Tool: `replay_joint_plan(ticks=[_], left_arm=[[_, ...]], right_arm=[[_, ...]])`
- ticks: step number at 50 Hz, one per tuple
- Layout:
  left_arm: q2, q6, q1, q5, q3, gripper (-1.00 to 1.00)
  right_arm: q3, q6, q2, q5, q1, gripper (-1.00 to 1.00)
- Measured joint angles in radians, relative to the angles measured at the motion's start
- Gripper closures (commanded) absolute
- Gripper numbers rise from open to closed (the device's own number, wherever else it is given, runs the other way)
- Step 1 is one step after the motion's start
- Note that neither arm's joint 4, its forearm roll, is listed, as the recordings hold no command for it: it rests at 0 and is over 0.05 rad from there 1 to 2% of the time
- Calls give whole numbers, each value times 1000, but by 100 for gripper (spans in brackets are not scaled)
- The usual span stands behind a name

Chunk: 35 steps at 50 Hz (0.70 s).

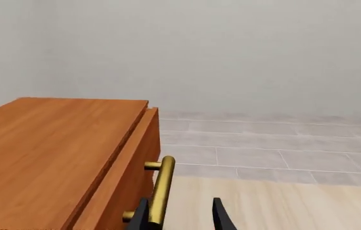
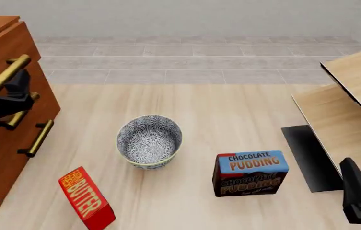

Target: Close the top drawer of the cabinet and put the bowl on top of it.

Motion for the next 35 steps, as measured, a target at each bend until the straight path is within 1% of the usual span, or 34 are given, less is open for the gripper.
replay_joint_plan(ticks=[18,35], left_arm=[[13,14,96,-8,1,-100],[22,35,109,-32,13,-100]], right_arm=[[1,-2,6,-2,4,-100],[1,2,15,-6,5,-100]])
